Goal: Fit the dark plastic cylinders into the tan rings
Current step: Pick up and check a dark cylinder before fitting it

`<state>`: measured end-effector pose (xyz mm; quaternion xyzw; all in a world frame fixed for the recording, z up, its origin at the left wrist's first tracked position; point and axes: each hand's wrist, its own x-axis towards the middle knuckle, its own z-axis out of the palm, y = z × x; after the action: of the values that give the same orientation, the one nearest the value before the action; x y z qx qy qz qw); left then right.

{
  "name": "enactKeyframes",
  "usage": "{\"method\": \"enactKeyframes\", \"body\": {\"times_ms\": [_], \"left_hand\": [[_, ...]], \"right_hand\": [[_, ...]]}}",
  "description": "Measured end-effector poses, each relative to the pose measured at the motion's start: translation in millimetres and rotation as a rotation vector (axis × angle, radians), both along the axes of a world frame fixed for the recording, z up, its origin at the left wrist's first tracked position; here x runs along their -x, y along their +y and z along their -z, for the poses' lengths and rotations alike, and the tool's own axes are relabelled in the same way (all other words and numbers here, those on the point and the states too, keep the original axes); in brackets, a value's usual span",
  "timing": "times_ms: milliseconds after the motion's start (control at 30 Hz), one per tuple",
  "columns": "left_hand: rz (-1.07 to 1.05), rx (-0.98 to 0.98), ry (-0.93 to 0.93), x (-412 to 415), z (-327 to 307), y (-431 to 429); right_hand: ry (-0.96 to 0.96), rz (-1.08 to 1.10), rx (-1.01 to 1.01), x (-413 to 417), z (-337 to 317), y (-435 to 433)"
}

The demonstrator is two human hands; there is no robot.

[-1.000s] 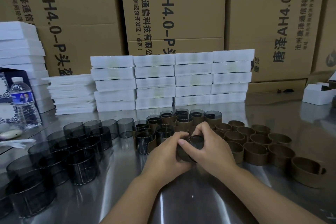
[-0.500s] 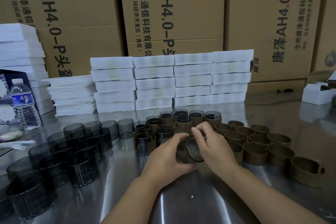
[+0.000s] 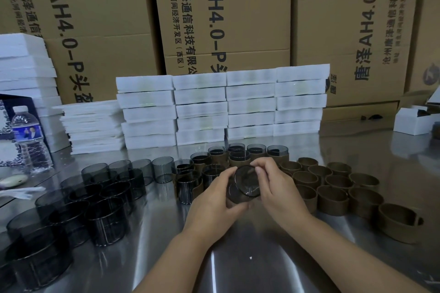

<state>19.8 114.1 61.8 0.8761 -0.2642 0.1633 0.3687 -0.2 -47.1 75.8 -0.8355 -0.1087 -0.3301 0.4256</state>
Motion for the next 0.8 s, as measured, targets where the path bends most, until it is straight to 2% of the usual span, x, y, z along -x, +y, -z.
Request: {"method": "enactKeyframes", "body": {"times_ms": [200,467,800], "left_hand": [[-0.050,0.015,-0.018,-1,-1,-1],[-0.072,0.035,-0.019,1,-3,-1],[-0.078,0.044,0.003,2,-3,2]], "right_hand": [[-0.050,-0.094,-0.018,0,2,1],[0.009,-0.195,-0.059,2,-1,1],[0.034,-0.207,0.085,11,-3,7]]}}
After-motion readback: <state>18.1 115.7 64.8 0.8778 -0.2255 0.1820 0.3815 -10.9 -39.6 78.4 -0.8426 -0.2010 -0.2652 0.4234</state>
